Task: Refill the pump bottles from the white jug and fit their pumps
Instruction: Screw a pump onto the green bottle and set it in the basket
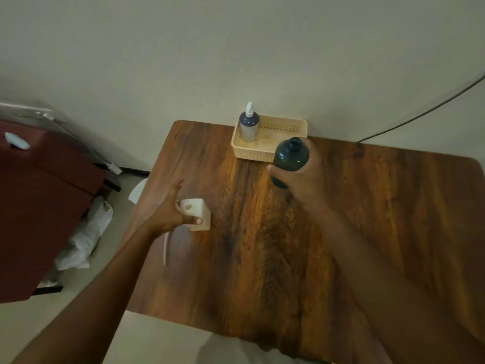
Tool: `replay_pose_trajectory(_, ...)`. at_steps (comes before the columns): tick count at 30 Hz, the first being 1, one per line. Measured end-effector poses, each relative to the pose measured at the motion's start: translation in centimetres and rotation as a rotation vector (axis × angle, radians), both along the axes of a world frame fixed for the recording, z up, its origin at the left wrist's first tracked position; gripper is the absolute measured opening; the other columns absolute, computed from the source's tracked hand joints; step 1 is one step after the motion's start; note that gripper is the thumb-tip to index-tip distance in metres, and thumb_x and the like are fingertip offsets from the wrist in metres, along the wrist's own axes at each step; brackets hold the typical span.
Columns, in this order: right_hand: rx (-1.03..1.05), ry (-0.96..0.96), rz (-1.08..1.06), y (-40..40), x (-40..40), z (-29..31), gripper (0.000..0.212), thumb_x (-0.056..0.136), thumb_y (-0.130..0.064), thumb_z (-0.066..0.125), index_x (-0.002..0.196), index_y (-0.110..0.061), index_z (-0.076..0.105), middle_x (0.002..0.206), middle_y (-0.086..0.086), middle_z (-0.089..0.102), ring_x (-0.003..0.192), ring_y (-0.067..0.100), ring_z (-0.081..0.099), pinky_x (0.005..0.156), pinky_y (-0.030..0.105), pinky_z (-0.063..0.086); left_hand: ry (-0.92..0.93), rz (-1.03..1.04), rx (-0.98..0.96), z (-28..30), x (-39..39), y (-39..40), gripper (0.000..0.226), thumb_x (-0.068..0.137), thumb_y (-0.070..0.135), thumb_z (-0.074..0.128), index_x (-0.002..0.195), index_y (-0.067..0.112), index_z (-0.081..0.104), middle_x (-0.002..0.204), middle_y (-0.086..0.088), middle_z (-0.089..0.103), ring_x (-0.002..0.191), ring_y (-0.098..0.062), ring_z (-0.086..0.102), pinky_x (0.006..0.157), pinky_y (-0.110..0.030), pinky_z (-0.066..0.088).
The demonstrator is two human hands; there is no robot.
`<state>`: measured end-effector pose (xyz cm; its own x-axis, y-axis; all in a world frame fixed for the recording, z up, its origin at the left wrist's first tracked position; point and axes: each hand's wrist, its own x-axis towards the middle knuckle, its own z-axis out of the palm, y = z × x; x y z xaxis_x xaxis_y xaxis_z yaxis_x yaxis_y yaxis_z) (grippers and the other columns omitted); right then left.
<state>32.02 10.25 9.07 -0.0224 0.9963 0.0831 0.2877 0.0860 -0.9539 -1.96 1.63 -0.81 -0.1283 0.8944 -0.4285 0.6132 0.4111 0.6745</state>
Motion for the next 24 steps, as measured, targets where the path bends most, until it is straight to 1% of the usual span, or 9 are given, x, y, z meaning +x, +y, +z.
replay_pose_trajectory(3,-0.003,0.014,-0.046,0.1,2.3,-0.1,0.075,0.064,-0.025,0.096,0.127,-0.028,0.055,0.125,-0.009,0.062,0.117,0.007,0.059,0.096,0.026,0.054,0.119,-0.061,0.071,3.0,1.7,2.2,0.13,0.061,0.062,0.093,0.162,0.04,0.014,0.168,-0.003,0.028,0.15,-0.027,0.035,0.118,-0.047,0.035)
replay_pose_trajectory(5,0.001,0.006,-0.084,0.0,4.2,-0.2,0.073,0.065,-0.023,0.095,0.125,-0.028,0.054,0.121,-0.01,0.062,0.112,0.001,0.059,0.09,0.017,0.053,0.245,-0.118,0.075,5.2,4.0,3.9,0.125,0.062,0.076,0.084,0.162,0.038,0.017,0.166,-0.005,0.033,0.148,-0.029,0.037,0.119,-0.052,0.035)
replay_pose_trajectory(8,0.002,-0.003,-0.145,-0.4,7.3,-0.5,0.072,0.065,-0.022,0.095,0.12,-0.036,0.051,0.113,-0.02,0.059,0.103,-0.017,0.054,0.078,0.003,0.046,0.289,-0.215,0.179,7.2,8.6,6.0,0.115,0.072,0.071,0.081,0.163,0.036,0.022,0.167,0.0,0.033,0.149,-0.023,0.036,0.11,-0.025,0.026)
replay_pose_trajectory(10,-0.01,-0.023,-0.192,-0.7,9.7,-0.5,0.072,0.064,-0.027,0.095,0.119,-0.04,0.05,0.112,-0.023,0.058,0.102,-0.018,0.053,0.076,0.0,0.044,0.199,-0.294,0.244,7.7,12.2,7.7,0.109,0.077,0.062,0.083,0.164,0.032,0.024,0.169,0.003,0.03,0.15,-0.014,0.031,0.105,-0.007,0.017)
replay_pose_trajectory(11,-0.017,-0.032,-0.21,-0.8,10.7,-0.6,0.072,0.064,-0.029,0.095,0.12,-0.04,0.051,0.113,-0.022,0.058,0.103,-0.015,0.054,0.076,0.0,0.044,0.151,-0.32,0.244,7.6,13.9,8.4,0.108,0.08,0.057,0.083,0.164,0.029,0.023,0.17,0.002,0.027,0.152,-0.013,0.028,0.109,-0.006,0.015)
replay_pose_trajectory(13,-0.021,-0.041,-0.261,-1.2,13.1,-0.8,0.074,0.064,-0.03,0.095,0.124,-0.035,0.053,0.115,-0.018,0.06,0.105,-0.009,0.056,0.078,0.001,0.044,0.08,-0.34,0.182,6.7,17.8,9.9,0.106,0.083,0.053,0.082,0.165,0.024,0.021,0.172,-0.003,0.023,0.157,-0.021,0.024,0.124,-0.028,0.022)
replay_pose_trajectory(15,-0.009,-0.05,-0.317,-1.6,15.4,-1.0,0.072,0.062,-0.031,0.095,0.12,-0.039,0.053,0.112,-0.022,0.06,0.102,-0.012,0.057,0.077,0.002,0.044,0.05,-0.331,0.119,5.4,21.8,11.2,0.105,0.083,0.053,0.082,0.164,0.024,0.022,0.172,-0.008,0.025,0.157,-0.03,0.026,0.126,-0.048,0.029)
replay_pose_trajectory(20,-0.03,-0.05,-0.399,-2.8,20.1,-1.7,0.07,0.06,-0.031,0.096,0.115,-0.043,0.053,0.113,-0.017,0.063,0.103,-0.003,0.061,0.086,0.017,0.052,0.019,-0.36,0.027,1.7,30.7,12.7,0.107,0.082,0.066,0.076,0.165,0.027,0.022,0.169,-0.011,0.033,0.154,-0.034,0.035,0.123,-0.048,0.035)
replay_pose_trajectory(24,-0.049,-0.052,-0.431,-3.7,22.3,-2.5,0.068,0.061,-0.03,0.095,0.113,-0.045,0.053,0.11,-0.02,0.062,0.099,-0.013,0.058,0.077,0.004,0.046,-0.029,-0.305,-0.106,-1.0,36.8,11.8,0.098,0.087,0.06,0.074,0.164,0.027,0.024,0.168,-0.013,0.034,0.15,-0.037,0.041,0.119,-0.048,0.042)
